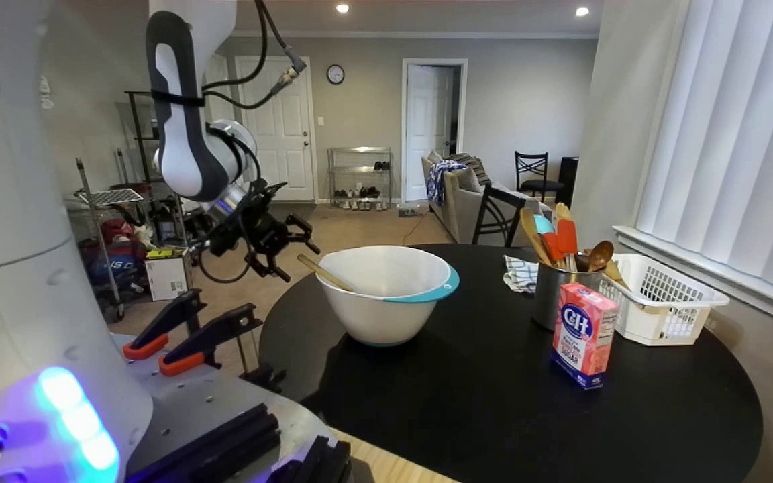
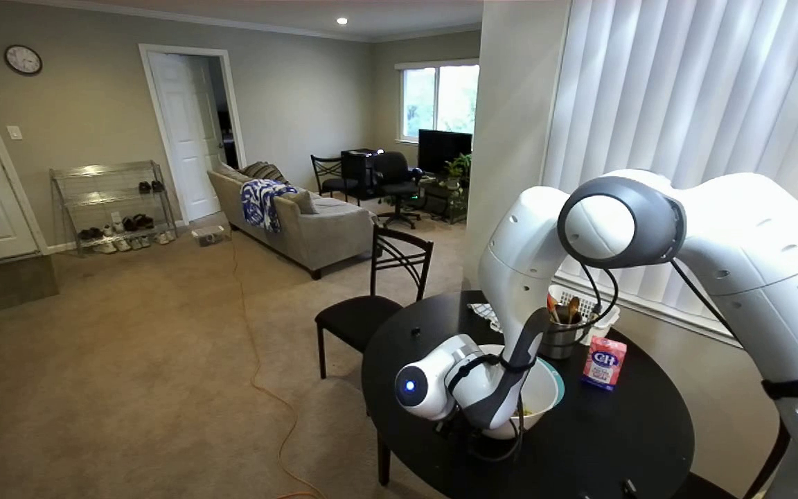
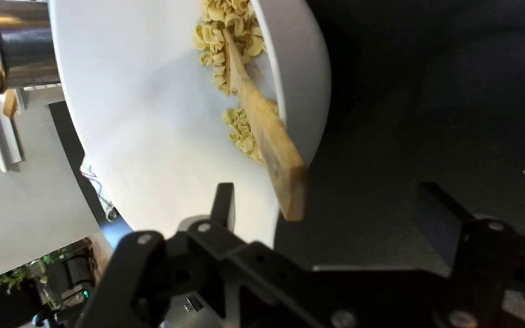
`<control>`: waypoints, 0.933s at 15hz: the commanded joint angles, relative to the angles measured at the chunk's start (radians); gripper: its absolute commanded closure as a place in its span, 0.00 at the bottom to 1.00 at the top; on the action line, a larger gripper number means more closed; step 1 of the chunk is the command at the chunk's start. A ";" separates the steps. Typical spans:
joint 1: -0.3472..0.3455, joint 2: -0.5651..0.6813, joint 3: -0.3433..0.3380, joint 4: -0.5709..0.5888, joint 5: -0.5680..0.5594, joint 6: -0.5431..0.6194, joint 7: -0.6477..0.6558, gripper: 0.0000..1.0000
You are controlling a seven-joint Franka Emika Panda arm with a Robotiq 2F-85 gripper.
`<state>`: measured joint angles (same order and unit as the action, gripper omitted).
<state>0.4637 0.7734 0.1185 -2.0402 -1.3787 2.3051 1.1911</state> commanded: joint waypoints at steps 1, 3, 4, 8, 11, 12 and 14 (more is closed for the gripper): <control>-0.006 -0.005 0.033 -0.008 -0.056 -0.074 0.083 0.00; -0.008 -0.008 0.050 -0.009 -0.068 -0.106 0.096 0.00; -0.008 -0.009 0.057 -0.010 -0.069 -0.128 0.100 0.00; -0.011 -0.018 0.090 -0.018 -0.046 -0.216 0.087 0.00; -0.014 -0.021 0.111 -0.018 -0.043 -0.255 0.085 0.00; -0.016 -0.020 0.116 -0.017 -0.040 -0.266 0.084 0.00; -0.018 -0.018 0.126 -0.017 -0.031 -0.285 0.080 0.00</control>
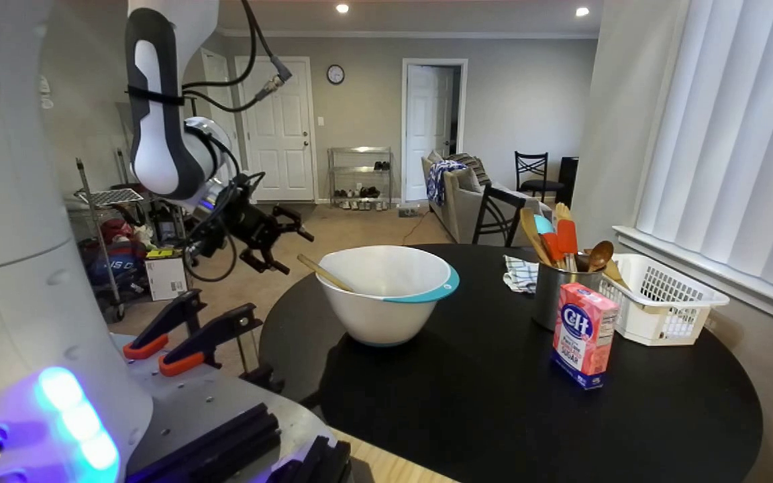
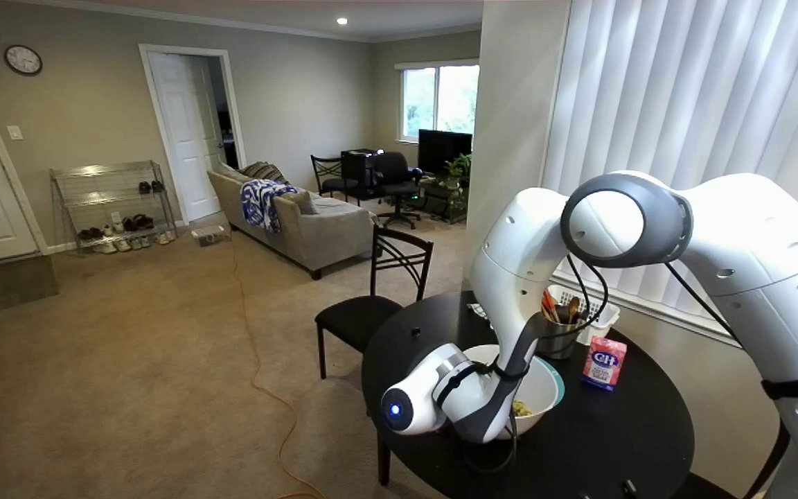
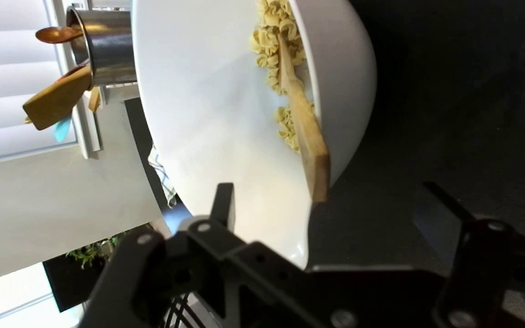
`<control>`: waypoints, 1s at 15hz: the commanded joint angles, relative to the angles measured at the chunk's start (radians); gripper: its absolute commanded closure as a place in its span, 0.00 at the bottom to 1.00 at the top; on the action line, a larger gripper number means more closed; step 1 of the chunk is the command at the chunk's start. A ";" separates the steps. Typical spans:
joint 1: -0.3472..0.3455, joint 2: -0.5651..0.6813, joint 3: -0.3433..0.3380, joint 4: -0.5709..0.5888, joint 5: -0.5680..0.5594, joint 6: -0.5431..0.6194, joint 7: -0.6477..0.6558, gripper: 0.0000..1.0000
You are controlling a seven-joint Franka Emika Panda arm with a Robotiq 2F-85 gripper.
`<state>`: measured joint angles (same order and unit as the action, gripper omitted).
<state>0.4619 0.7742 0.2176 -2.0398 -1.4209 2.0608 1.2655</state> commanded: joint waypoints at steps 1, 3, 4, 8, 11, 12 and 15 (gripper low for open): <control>-0.018 -0.019 0.030 -0.018 0.016 -0.051 0.005 0.00; -0.023 -0.018 0.035 -0.019 0.022 -0.057 0.004 0.00; -0.027 -0.017 0.036 -0.020 0.026 -0.059 0.003 0.00; -0.040 -0.012 0.034 -0.020 0.041 -0.064 -0.002 0.00; -0.050 -0.011 0.033 -0.024 0.041 -0.063 -0.001 0.25; -0.053 -0.010 0.033 -0.024 0.038 -0.058 0.000 0.26; -0.059 -0.007 0.034 -0.023 0.038 -0.056 0.000 0.47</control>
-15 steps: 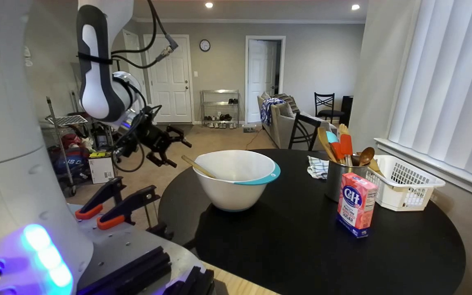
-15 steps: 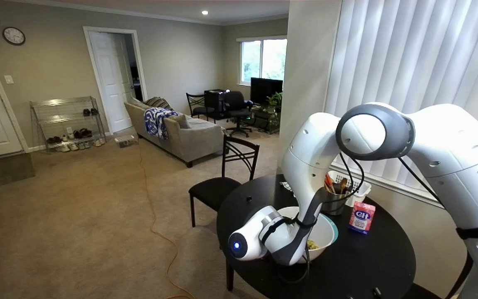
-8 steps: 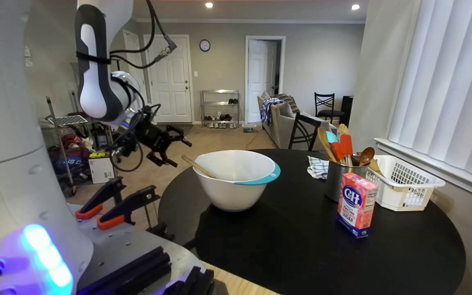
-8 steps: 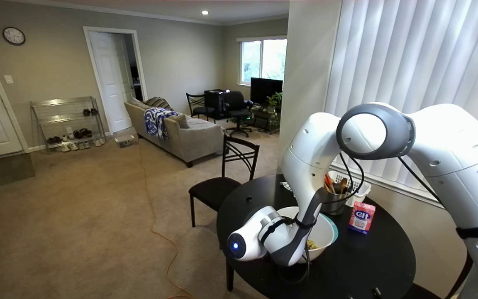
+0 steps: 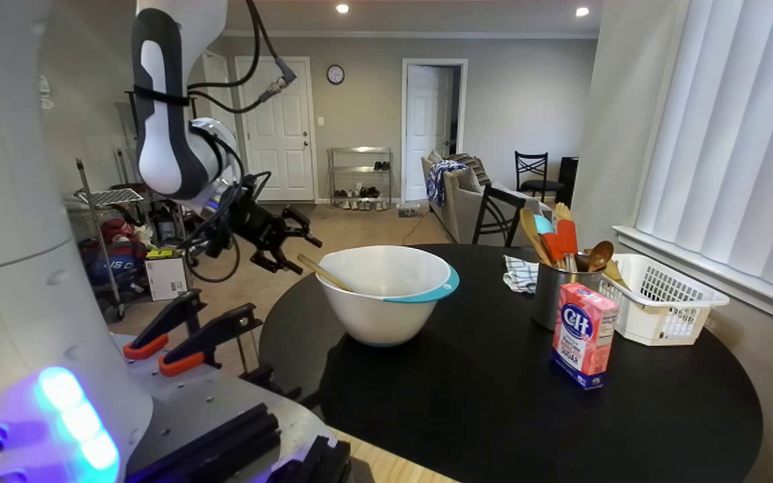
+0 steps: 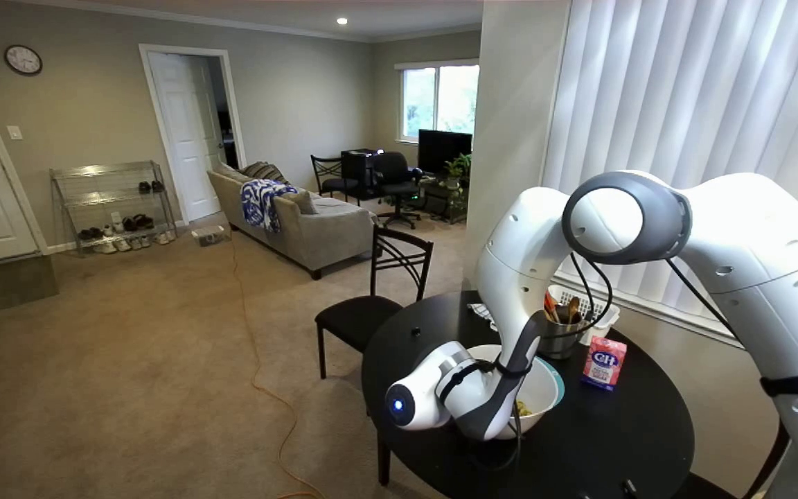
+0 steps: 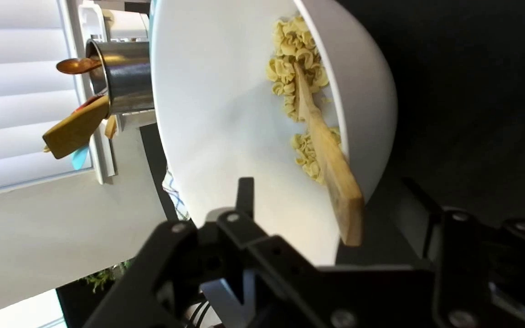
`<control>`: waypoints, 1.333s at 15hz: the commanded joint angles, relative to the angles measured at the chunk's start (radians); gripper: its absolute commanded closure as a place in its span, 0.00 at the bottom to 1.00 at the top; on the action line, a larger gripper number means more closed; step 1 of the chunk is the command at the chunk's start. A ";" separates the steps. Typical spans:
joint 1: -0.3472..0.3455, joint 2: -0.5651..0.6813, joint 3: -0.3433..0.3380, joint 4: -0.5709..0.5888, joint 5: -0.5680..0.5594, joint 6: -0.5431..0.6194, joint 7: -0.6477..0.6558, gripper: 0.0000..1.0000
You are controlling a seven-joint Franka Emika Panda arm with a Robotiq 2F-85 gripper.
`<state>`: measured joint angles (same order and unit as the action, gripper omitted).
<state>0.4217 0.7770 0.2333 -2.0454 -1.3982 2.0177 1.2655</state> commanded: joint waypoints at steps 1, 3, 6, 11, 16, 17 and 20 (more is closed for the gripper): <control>-0.021 -0.011 0.018 -0.019 0.015 -0.011 0.000 0.53; -0.020 -0.017 0.020 -0.023 0.014 -0.012 0.001 0.66; -0.019 -0.017 0.021 -0.021 0.013 -0.012 -0.001 0.85; -0.019 -0.021 0.024 -0.022 0.007 -0.007 0.001 0.98; -0.032 -0.062 0.028 -0.048 0.001 0.012 0.008 0.97; -0.040 -0.085 0.030 -0.063 -0.005 0.026 0.012 0.97; -0.083 -0.182 0.036 -0.119 -0.025 0.107 0.043 0.97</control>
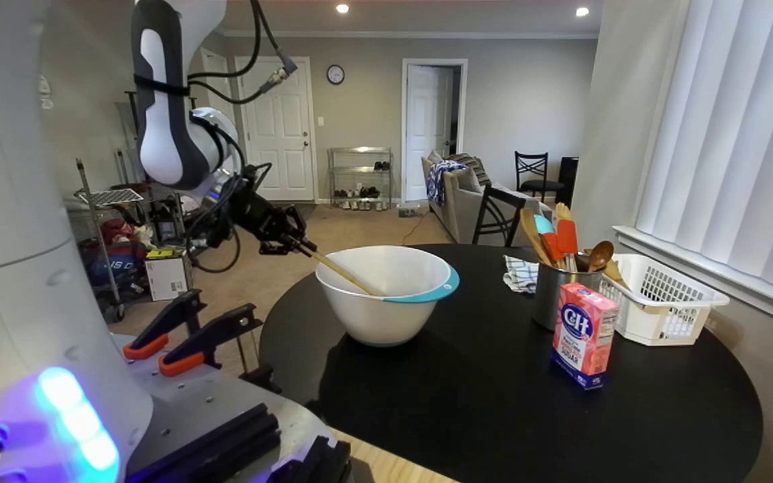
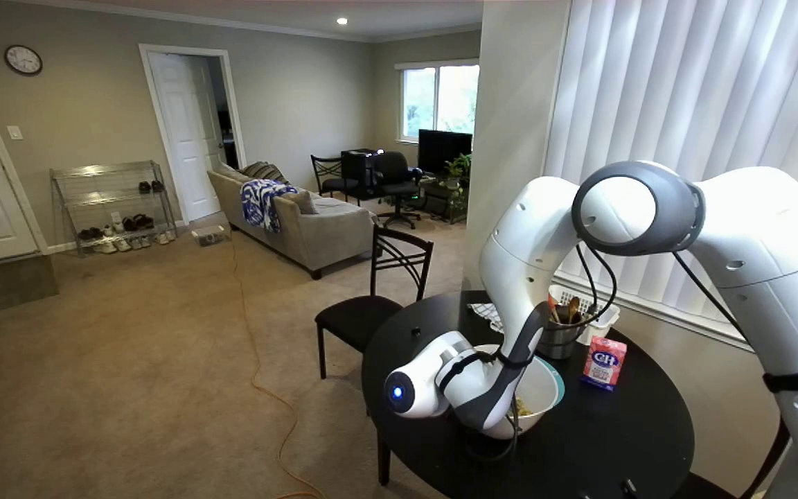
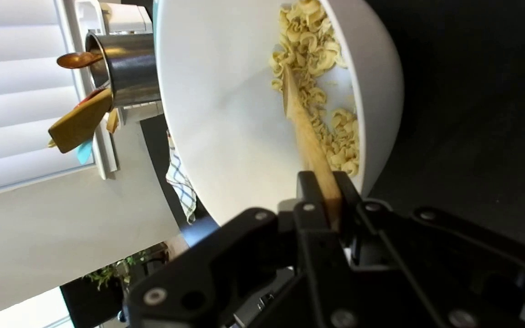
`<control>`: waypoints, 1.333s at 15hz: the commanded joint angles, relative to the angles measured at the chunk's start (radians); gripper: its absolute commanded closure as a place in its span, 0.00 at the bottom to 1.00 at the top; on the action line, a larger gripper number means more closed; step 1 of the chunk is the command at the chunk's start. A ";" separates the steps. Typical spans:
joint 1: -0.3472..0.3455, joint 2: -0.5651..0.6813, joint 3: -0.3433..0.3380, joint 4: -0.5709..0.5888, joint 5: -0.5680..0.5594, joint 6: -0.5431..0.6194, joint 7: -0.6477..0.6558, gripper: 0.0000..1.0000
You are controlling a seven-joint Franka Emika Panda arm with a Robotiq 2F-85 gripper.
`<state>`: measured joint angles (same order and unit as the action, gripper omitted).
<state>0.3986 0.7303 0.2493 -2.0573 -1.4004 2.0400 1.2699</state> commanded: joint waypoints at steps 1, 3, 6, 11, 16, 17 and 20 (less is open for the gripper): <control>-0.075 -0.176 0.020 -0.128 -0.019 0.114 0.050 0.97; -0.098 -0.255 0.024 -0.157 0.009 0.159 0.044 0.97; -0.139 -0.347 0.022 -0.183 0.084 0.225 0.012 0.97; -0.188 -0.420 0.006 -0.183 0.324 0.331 -0.045 0.97; -0.212 -0.394 -0.053 -0.173 0.518 0.478 -0.053 0.97; -0.212 -0.390 -0.069 -0.177 0.544 0.499 -0.049 0.97; -0.201 -0.387 -0.123 -0.196 0.593 0.526 -0.026 0.97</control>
<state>0.1976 0.3540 0.1646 -2.2172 -0.8639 2.5177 1.2468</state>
